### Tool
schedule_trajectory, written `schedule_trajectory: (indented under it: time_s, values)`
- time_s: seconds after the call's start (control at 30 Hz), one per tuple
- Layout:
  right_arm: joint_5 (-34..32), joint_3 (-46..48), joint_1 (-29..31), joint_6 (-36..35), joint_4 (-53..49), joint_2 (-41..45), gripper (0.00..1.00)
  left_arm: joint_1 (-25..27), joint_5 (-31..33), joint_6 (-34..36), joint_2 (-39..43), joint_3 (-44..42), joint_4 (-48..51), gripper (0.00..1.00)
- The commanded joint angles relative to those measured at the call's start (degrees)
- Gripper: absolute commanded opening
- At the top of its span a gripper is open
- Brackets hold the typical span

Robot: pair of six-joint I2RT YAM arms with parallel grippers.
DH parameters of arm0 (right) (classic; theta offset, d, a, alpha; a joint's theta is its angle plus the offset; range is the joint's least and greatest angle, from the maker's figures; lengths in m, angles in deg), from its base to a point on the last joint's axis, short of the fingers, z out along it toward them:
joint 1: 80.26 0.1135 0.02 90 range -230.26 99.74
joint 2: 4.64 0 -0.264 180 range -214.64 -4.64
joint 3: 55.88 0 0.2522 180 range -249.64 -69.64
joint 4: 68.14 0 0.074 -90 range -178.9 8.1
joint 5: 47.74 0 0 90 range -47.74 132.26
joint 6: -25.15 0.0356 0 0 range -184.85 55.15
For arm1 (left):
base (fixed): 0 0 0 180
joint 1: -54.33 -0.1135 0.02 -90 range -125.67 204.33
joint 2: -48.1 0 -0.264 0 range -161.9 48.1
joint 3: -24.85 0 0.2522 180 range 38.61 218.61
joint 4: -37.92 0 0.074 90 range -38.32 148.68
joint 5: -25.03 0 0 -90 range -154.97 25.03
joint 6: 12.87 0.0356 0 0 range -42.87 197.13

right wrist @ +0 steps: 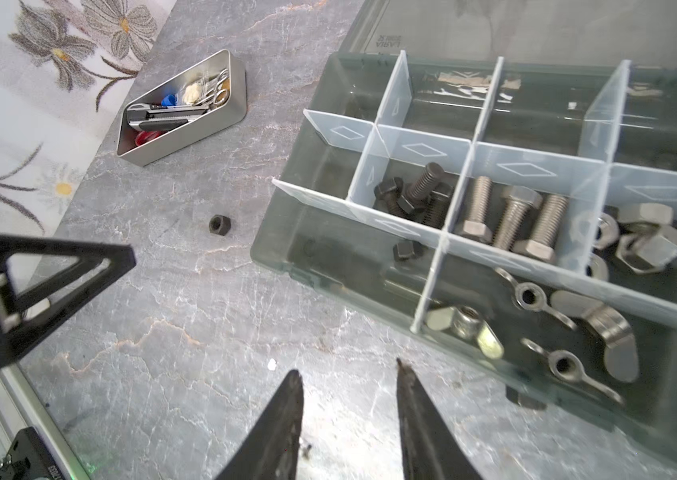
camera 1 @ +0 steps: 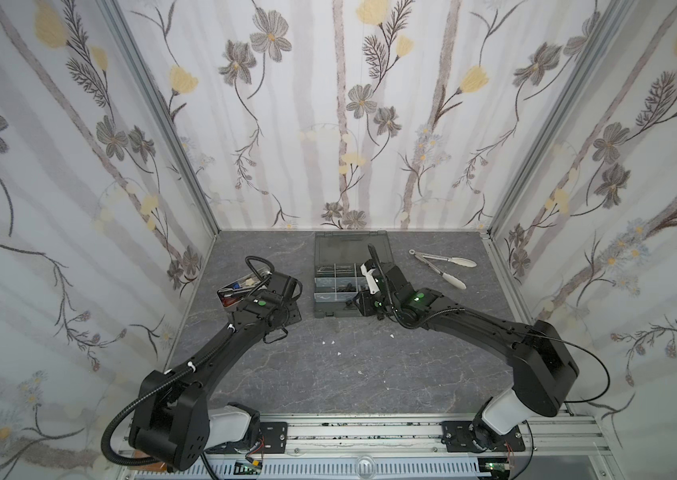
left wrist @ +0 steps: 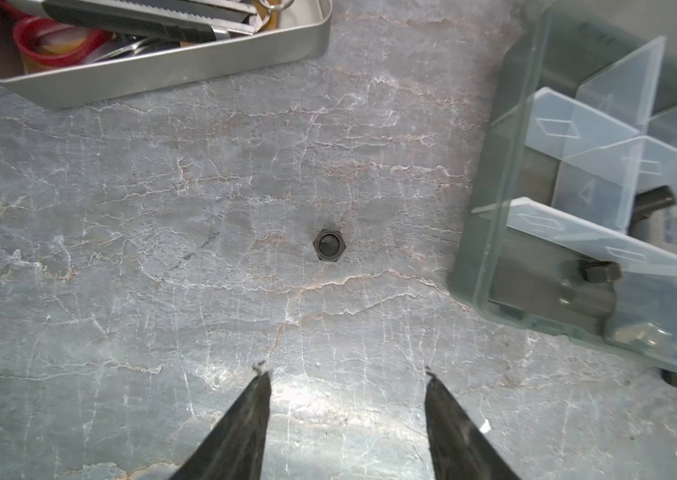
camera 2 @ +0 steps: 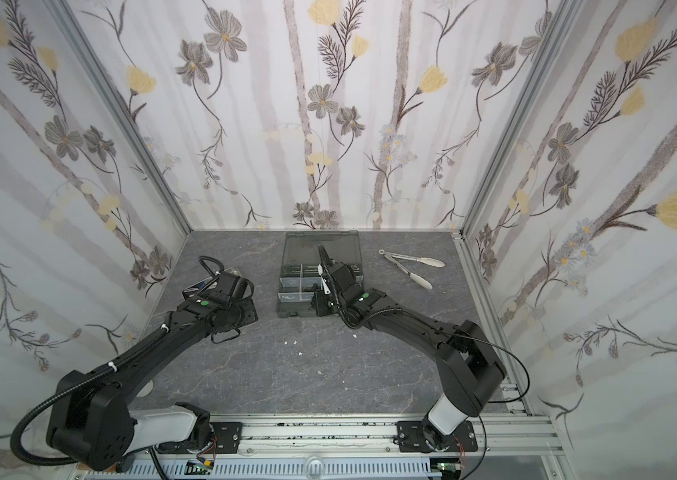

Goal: Sort the screws and nuts into containers
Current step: 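Open the right gripper over a compartment while the left arm reaches toward a nut, then close the left gripper on the loose black nut while the right arm withdraws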

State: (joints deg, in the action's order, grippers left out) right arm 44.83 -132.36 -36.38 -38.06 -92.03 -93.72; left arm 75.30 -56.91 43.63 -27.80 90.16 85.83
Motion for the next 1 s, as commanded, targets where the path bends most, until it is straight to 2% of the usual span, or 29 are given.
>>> schedule_trajectory:
  time_s: [0.0,0.27,0.57,0.73,0.97]
  values:
    - [-0.3,4.4,-0.7,-0.9,5.0,4.7,0.40,-1.0,1.8,0.4,-3.4,1.4,-1.0,0.54]
    - [1.9,12.2,-3.4,-2.0,8.1,12.9,0.41,-2.3,1.9,-0.2,-13.6,4.4,-2.6,0.52]
    - [5.4,17.3,-7.3,-2.9,10.0,16.4,0.42,-2.7,2.9,-1.8,-23.1,8.9,-2.8,0.46]
    - [6.6,18.3,-8.4,-2.9,10.9,17.2,0.42,-3.4,2.9,-2.0,-25.9,10.8,-2.6,0.44]
    - [7.1,18.5,-8.7,-2.8,11.3,17.5,0.42,-4.3,2.5,-1.9,-26.2,8.9,-4.0,0.43]
